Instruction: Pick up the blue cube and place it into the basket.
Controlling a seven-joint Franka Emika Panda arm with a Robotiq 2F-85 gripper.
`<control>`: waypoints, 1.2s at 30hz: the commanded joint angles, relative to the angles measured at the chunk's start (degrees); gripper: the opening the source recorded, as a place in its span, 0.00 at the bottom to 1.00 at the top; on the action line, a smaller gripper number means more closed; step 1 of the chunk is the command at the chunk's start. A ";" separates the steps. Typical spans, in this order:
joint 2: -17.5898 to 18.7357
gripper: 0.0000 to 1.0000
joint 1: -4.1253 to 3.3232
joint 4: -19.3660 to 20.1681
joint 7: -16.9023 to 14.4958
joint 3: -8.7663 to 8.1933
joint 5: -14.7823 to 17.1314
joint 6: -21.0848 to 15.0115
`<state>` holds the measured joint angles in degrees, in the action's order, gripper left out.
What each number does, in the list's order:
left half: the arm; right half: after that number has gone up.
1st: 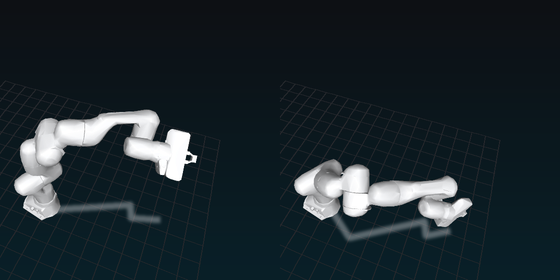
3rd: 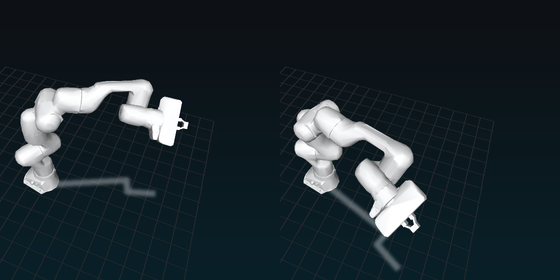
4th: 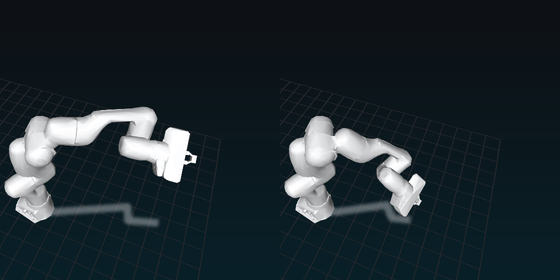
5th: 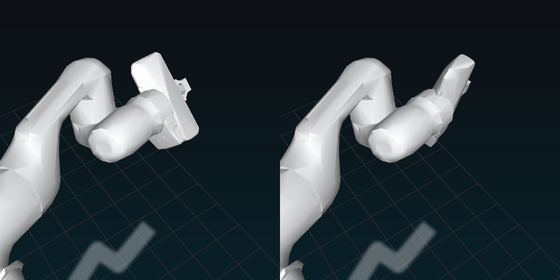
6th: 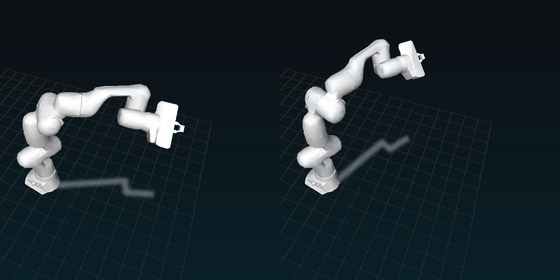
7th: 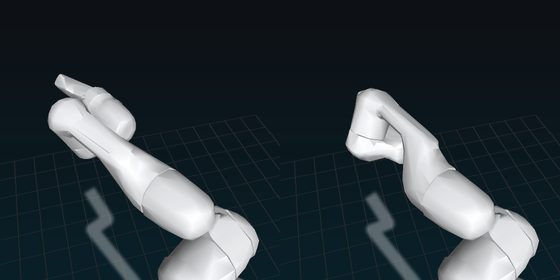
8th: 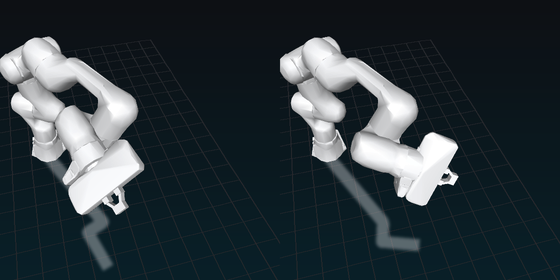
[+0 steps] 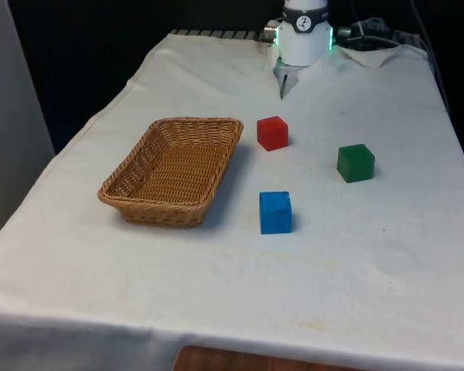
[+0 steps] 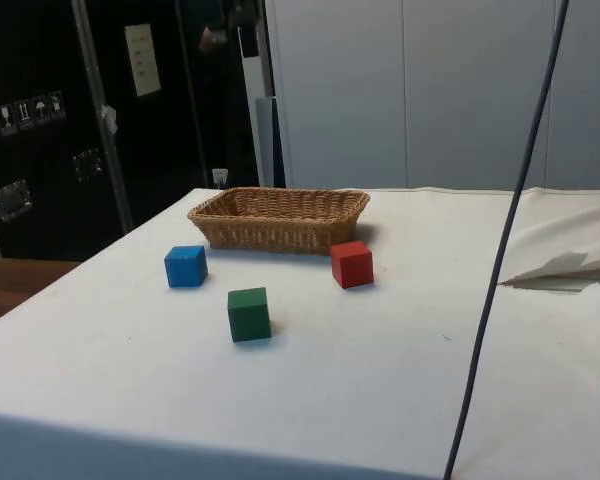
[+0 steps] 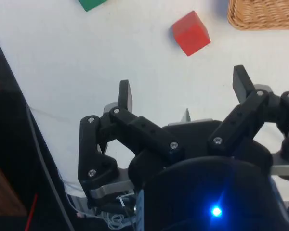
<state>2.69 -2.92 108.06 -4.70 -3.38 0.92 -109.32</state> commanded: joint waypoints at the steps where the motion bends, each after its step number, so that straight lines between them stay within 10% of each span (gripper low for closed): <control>1: 0.86 1.00 -0.11 -0.69 0.34 0.11 0.00 -0.17; 36: 14.67 1.00 -0.69 -10.03 3.09 3.09 -0.29 -9.00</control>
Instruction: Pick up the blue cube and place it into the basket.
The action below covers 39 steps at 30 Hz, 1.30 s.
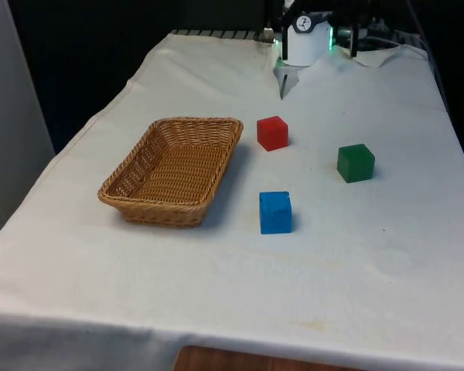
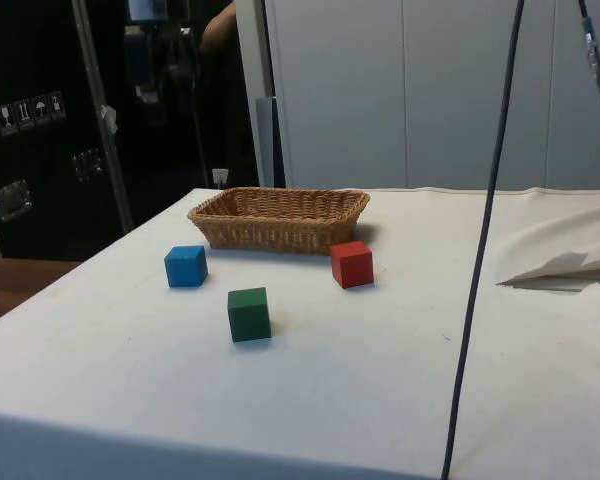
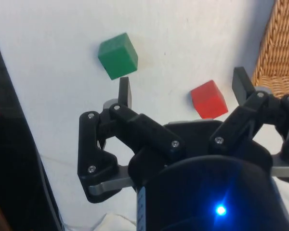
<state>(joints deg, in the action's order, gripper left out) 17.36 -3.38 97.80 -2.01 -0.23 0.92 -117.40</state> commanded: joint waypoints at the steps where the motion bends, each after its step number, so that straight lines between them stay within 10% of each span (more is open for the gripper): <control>1: 0.23 1.00 -0.23 0.29 0.40 0.00 -0.29 -1.38; 39: 11.40 1.00 -0.06 -0.23 -4.87 -0.11 -3.95 -13.98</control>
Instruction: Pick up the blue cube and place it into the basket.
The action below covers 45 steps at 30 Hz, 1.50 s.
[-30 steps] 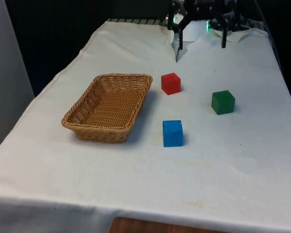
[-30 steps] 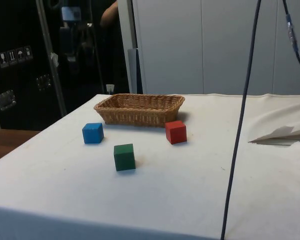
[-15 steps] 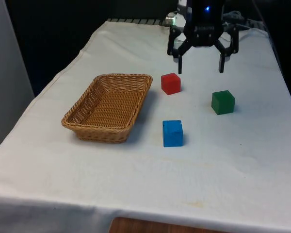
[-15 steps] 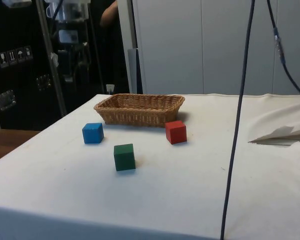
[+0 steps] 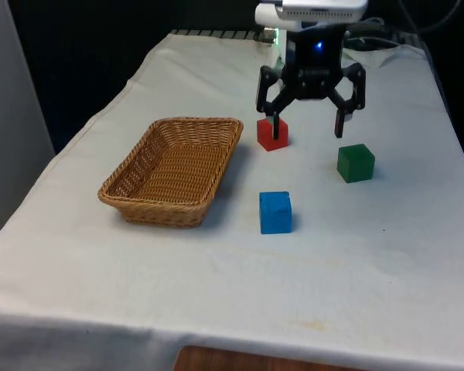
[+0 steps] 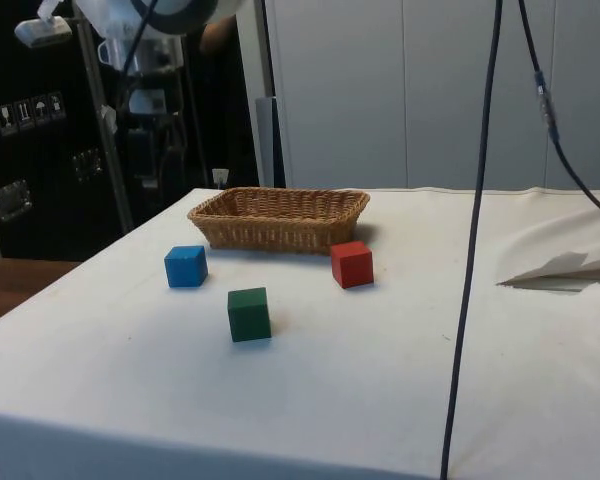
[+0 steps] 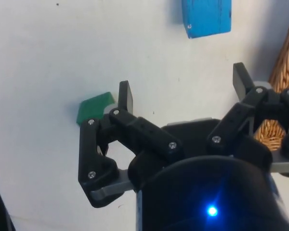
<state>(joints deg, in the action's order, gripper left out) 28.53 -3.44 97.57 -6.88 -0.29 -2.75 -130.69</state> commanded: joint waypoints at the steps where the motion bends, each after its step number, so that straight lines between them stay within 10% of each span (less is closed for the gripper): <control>1: 0.52 1.00 0.06 0.00 -0.23 -0.17 -0.29 -0.97; 45: 12.03 1.00 0.00 -0.11 -1.66 -3.38 -1.89 -16.90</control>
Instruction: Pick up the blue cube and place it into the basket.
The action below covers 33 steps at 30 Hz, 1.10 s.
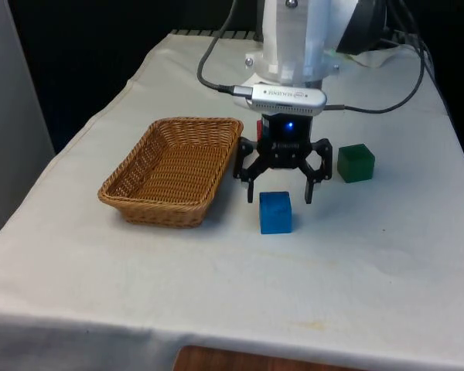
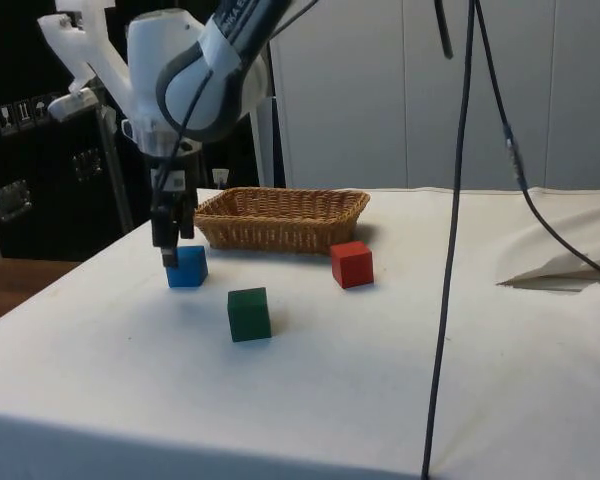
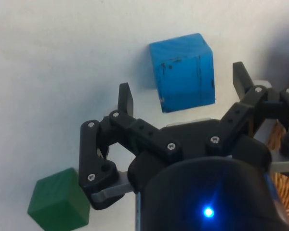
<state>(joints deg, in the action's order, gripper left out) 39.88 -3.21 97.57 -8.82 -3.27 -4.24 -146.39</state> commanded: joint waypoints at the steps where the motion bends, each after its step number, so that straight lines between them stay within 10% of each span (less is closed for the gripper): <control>1: 0.69 1.00 -0.23 -0.11 0.29 -0.40 -0.40 -1.20; 22: 2.86 1.00 -0.17 0.11 0.11 -0.86 -0.74 -4.47; 26: 2.86 0.79 -0.11 0.06 0.06 -0.80 -0.69 -4.41; 29: 2.92 0.34 -0.11 0.00 0.06 -0.80 -0.69 -4.35; 33: 2.92 0.00 -0.06 0.00 0.06 -0.74 -0.69 -4.35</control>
<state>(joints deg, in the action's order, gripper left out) 42.74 -3.27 97.57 -8.82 -4.01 -4.87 -150.69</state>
